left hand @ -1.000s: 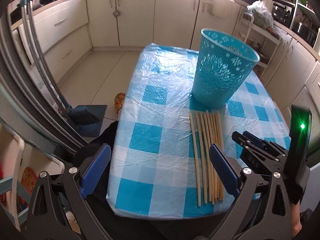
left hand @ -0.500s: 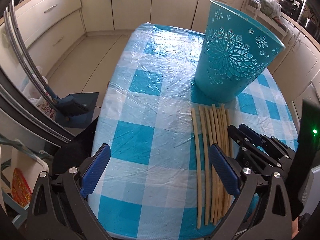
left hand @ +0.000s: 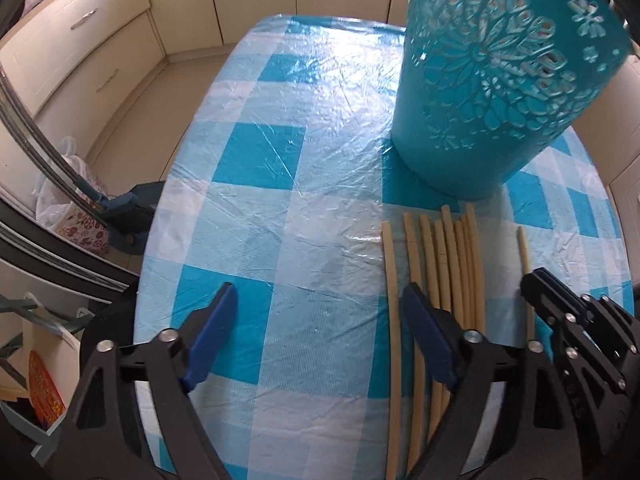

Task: Organize utensils
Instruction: 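Reach the left tool to the wooden chopsticks and grasp one chopstick, then lift the chopstick with the left tool and drop it into the teal basket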

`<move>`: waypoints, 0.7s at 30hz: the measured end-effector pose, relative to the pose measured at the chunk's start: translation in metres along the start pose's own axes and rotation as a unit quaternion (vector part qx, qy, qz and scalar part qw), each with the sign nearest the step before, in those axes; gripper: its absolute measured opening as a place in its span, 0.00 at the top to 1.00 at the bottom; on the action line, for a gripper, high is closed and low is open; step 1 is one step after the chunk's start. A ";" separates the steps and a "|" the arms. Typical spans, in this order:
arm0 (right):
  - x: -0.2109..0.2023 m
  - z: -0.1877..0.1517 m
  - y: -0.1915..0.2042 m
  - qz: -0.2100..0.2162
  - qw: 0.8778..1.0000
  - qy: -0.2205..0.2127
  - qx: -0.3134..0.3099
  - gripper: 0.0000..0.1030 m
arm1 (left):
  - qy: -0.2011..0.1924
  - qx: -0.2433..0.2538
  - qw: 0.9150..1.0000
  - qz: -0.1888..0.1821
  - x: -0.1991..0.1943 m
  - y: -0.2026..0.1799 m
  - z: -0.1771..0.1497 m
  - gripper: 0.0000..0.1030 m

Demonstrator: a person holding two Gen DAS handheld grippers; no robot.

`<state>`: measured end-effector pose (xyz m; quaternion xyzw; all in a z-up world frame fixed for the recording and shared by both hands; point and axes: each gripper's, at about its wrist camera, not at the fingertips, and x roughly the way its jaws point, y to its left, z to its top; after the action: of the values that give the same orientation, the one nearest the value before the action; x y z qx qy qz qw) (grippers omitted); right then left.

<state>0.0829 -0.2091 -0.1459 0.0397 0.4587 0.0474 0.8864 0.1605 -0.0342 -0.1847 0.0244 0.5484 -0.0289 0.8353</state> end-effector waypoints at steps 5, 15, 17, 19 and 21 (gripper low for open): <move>0.004 0.002 0.000 0.012 1.000 -0.004 0.010 0.91 | -0.010 0.015 1.000 0.009 0.001 -0.009 0.008 0.38; 0.007 0.001 -0.003 0.044 0.999 0.008 0.018 0.91 | -0.012 0.053 0.998 -0.030 -0.008 -0.025 0.008 0.95; 0.008 0.001 -0.005 0.043 0.999 0.004 0.018 0.91 | -0.015 0.046 0.998 -0.048 -0.015 -0.020 0.010 0.95; 0.008 -0.002 -0.008 0.050 0.998 -0.008 0.025 0.91 | -0.028 0.038 0.997 -0.061 -0.027 -0.012 0.013 0.95; 0.008 -0.006 -0.012 0.057 0.998 -0.020 0.029 0.91 | -0.040 0.026 0.995 -0.084 -0.039 0.002 0.015 0.95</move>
<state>0.0832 -0.2199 -0.1576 0.0927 0.4388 0.0841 0.8898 0.1592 -0.0328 -0.1429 -0.0013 0.5138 -0.1141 0.8503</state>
